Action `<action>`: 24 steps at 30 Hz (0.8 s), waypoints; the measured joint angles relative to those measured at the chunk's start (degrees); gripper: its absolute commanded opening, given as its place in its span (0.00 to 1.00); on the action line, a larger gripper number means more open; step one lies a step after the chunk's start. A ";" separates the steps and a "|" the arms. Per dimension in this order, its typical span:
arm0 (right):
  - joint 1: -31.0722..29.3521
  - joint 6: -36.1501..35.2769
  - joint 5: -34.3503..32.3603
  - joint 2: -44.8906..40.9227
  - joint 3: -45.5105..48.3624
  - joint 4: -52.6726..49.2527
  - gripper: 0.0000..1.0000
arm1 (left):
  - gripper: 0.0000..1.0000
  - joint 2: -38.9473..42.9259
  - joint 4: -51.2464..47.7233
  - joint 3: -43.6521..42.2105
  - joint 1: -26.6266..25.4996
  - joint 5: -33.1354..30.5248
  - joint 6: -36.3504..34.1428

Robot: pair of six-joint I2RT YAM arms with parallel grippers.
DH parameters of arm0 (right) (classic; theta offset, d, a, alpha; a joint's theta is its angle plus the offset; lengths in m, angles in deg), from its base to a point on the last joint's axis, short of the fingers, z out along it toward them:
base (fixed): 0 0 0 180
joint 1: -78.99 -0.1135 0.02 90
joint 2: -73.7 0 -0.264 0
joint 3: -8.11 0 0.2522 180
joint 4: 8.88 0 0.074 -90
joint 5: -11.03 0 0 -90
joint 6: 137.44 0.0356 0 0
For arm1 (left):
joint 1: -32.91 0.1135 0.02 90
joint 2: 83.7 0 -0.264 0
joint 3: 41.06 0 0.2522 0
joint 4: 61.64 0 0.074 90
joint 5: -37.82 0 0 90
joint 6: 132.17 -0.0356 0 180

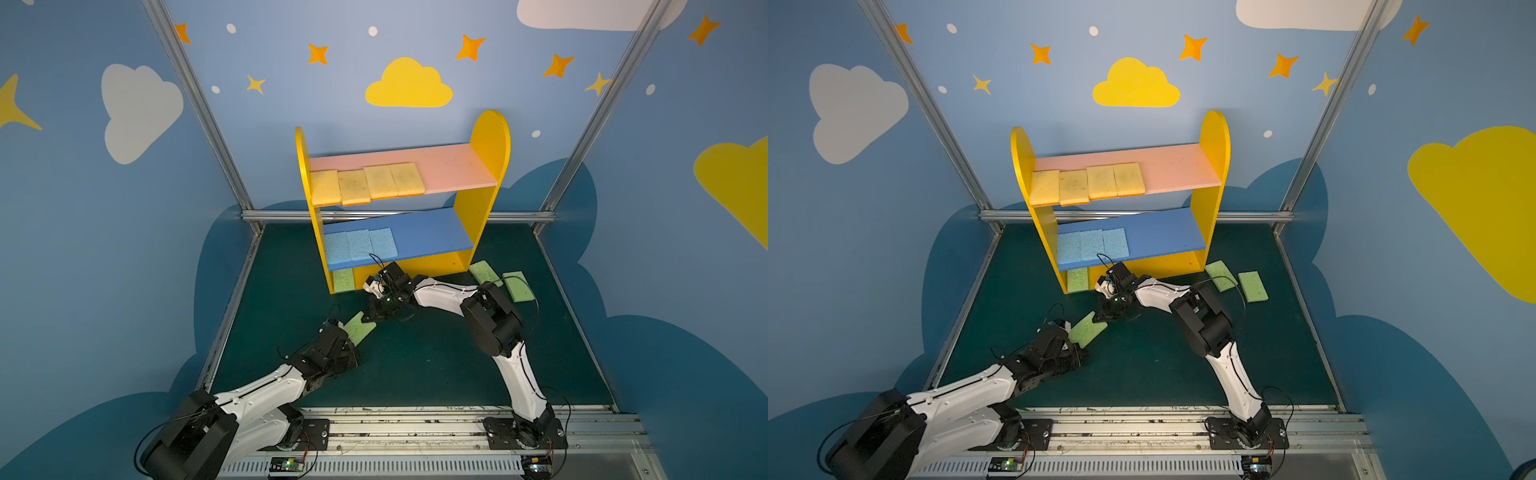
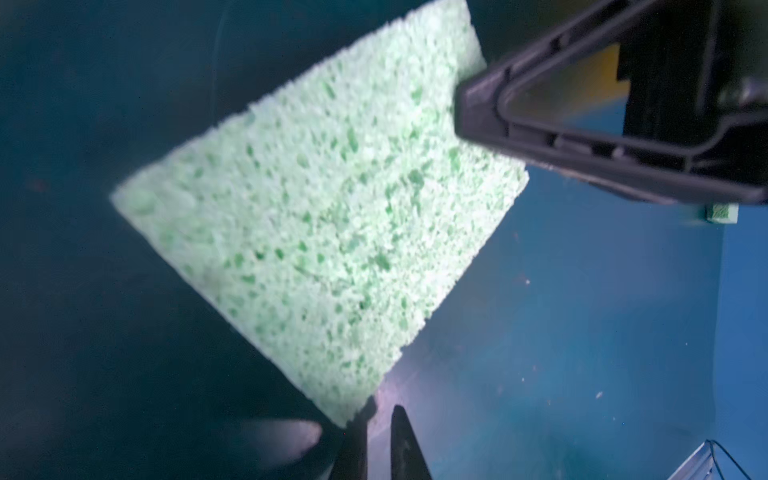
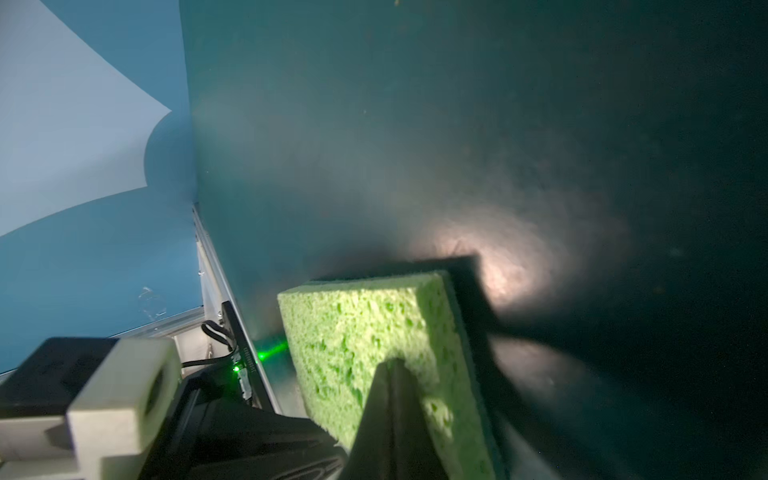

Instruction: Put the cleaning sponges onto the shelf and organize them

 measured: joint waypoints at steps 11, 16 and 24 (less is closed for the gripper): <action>-0.33 -0.02 -4.42 -13.81 18.64 2.19 0.00 | 0.16 -7.63 6.10 2.80 7.26 0.46 -1.53; -1.66 1.03 -4.52 -18.43 24.41 3.63 0.00 | 0.15 -19.37 11.58 9.99 7.85 2.45 -2.64; -0.24 1.33 -4.24 -22.91 27.34 3.50 0.19 | 0.16 -26.32 14.73 15.32 8.02 4.07 -3.78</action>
